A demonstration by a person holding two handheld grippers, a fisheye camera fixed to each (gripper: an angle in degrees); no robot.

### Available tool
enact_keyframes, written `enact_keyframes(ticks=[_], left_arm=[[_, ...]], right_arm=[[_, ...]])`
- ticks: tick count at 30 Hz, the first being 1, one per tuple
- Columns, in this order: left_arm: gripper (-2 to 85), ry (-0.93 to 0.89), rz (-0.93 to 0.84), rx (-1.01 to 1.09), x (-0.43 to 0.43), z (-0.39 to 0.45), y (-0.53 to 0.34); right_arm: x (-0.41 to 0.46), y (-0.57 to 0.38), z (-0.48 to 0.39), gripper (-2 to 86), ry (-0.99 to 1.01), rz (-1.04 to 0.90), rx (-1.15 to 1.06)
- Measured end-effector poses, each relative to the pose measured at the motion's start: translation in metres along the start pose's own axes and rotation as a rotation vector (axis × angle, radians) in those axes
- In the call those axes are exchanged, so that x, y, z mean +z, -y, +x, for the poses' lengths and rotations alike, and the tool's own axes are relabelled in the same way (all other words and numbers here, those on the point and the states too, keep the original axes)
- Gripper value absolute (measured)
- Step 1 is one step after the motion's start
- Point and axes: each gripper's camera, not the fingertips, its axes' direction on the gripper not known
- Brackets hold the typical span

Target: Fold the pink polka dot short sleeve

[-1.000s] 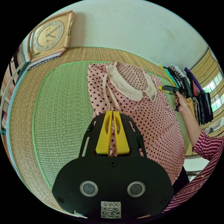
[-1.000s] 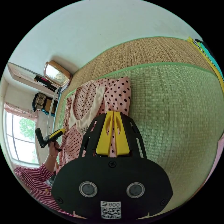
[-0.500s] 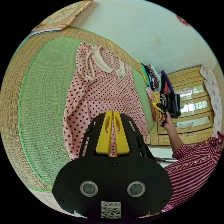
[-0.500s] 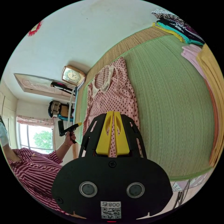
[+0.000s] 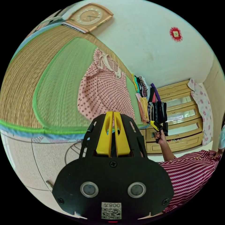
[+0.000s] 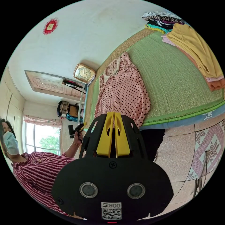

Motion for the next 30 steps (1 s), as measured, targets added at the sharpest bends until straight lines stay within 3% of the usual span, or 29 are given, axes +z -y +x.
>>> enact_keyframes(ticks=[13,30], left_arm=[[5.4,-0.047,0.049,-0.14,0.05,-0.054,-0.035],[7.7,0.004,-0.06,-0.215,0.147,-0.099,0.058]], right_arm=[[-0.004,-0.083,0.008,0.0,0.08,-0.02,0.019],[-0.031,-0.14,0.008,0.0,0.077,0.013,0.113]])
